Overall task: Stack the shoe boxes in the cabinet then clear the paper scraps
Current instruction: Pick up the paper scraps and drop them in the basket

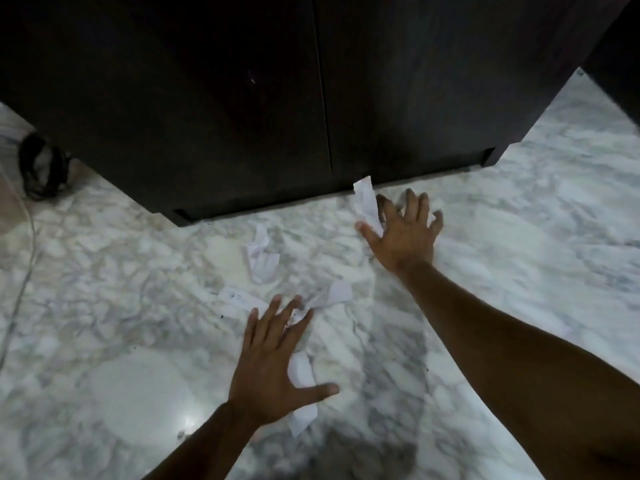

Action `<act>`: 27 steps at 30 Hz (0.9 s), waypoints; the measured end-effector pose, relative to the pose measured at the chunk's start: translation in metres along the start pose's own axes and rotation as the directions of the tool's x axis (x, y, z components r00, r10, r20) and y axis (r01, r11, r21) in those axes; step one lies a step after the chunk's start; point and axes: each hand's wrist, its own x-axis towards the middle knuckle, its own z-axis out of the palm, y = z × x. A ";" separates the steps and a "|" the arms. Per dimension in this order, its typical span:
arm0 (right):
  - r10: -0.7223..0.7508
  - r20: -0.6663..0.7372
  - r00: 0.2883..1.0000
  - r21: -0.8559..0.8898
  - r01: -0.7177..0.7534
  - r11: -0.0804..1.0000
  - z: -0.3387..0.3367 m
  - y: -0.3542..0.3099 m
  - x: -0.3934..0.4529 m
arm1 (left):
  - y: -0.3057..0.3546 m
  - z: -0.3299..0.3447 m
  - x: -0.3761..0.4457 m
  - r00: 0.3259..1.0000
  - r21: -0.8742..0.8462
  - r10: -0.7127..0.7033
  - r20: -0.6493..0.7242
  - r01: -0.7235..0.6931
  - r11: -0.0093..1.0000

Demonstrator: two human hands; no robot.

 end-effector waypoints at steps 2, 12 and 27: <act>-0.106 -0.209 0.972 0.060 0.121 0.991 0.009 0.000 -0.009 | -0.004 0.009 -0.004 0.996 -0.026 0.008 -0.088 -0.010 1.000; -0.174 -0.224 0.959 0.140 0.208 0.968 0.004 -0.020 -0.033 | -0.008 0.019 -0.012 0.936 0.068 0.085 -0.342 -0.066 0.996; -0.166 -0.054 0.985 0.230 0.174 0.958 -0.005 -0.080 -0.057 | -0.035 -0.050 0.104 0.893 -0.128 -0.443 -0.077 0.432 0.893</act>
